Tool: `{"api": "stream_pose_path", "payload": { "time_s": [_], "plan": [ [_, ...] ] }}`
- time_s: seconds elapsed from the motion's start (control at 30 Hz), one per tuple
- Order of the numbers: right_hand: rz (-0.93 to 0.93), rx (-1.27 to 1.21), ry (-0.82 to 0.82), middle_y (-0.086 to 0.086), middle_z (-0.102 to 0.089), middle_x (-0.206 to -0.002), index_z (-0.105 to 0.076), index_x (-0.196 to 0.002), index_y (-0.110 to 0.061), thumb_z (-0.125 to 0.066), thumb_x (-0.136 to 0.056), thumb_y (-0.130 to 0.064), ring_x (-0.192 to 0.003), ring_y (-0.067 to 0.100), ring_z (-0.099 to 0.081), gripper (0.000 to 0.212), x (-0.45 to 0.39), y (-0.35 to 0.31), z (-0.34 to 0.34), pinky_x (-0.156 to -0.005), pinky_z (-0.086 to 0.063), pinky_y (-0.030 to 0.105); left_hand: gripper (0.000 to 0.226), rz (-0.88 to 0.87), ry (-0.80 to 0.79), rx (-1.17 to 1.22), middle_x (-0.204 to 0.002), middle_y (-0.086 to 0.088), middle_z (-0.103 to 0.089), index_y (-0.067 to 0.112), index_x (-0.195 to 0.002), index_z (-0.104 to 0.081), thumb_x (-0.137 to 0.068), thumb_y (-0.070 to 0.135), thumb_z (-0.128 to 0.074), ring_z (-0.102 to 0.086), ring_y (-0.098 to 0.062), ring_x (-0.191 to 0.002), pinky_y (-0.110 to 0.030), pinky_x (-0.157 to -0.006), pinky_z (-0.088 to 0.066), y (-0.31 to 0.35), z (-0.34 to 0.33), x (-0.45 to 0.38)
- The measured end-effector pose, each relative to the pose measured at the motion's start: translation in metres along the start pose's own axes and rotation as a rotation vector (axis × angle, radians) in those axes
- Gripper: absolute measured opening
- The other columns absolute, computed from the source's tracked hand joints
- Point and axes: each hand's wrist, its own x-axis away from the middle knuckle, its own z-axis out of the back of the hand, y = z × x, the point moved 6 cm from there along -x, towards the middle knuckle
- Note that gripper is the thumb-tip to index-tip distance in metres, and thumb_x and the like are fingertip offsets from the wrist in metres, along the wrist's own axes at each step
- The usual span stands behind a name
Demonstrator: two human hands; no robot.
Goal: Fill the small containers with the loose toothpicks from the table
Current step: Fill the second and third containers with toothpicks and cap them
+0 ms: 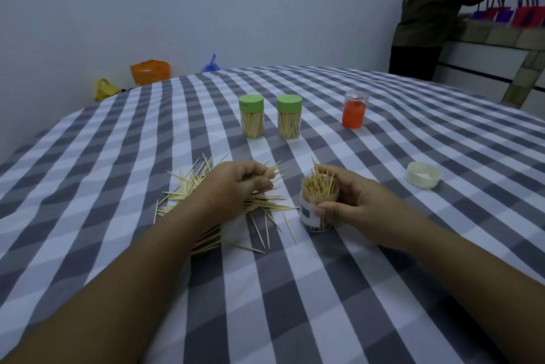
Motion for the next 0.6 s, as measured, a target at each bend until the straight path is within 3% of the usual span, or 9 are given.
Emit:
{"api": "stream_pose_path", "payload": {
  "time_s": [0.07,0.17,0.37,0.6],
  "plan": [
    [-0.004,0.01,0.013,-0.017,-0.064,-0.114,-0.045,-0.117,-0.049,-0.069,-0.081,-0.021,-0.106,-0.002,-0.061,0.051,-0.001,0.0,-0.004,-0.094,-0.05,0.022,0.017,0.035,0.048,0.166,-0.086,-0.003,-0.074,0.028,-0.083,-0.07,-0.086,0.012,-0.067,-0.07,-0.016,-0.086,-0.026,-0.081,-0.055,-0.001,0.002,0.0],
    [-0.008,0.025,0.018,-0.012,-0.06,-0.124,-0.039,-0.139,-0.035,-0.069,-0.075,-0.035,-0.113,0.003,-0.058,0.071,-0.002,0.002,-0.01,-0.101,-0.047,0.031,0.015,0.049,0.119,0.402,-0.084,-0.007,-0.073,0.017,-0.088,-0.071,-0.083,0.004,-0.067,-0.069,-0.013,-0.074,-0.017,-0.064,-0.054,0.005,0.006,0.003],
    [0.009,0.036,0.02,-0.014,-0.061,-0.123,-0.038,-0.139,-0.04,-0.063,-0.065,-0.053,-0.114,0.004,-0.057,0.08,-0.002,0.006,-0.015,-0.101,-0.048,0.035,0.03,0.069,0.187,0.774,-0.083,-0.005,-0.075,0.013,-0.097,-0.067,-0.067,0.01,-0.07,-0.072,-0.02,-0.077,-0.031,-0.075,-0.06,0.015,0.008,0.006],
    [0.012,0.022,0.009,-0.016,-0.062,-0.121,-0.04,-0.136,-0.042,-0.067,-0.074,-0.052,-0.114,0.004,-0.058,0.068,-0.004,0.012,-0.016,-0.101,-0.047,0.037,0.029,0.066,0.185,1.132,-0.08,-0.004,-0.074,0.005,-0.102,-0.061,-0.073,0.006,-0.061,-0.072,-0.015,-0.082,-0.021,-0.078,-0.057,0.033,-0.003,0.009]
  ]
}}
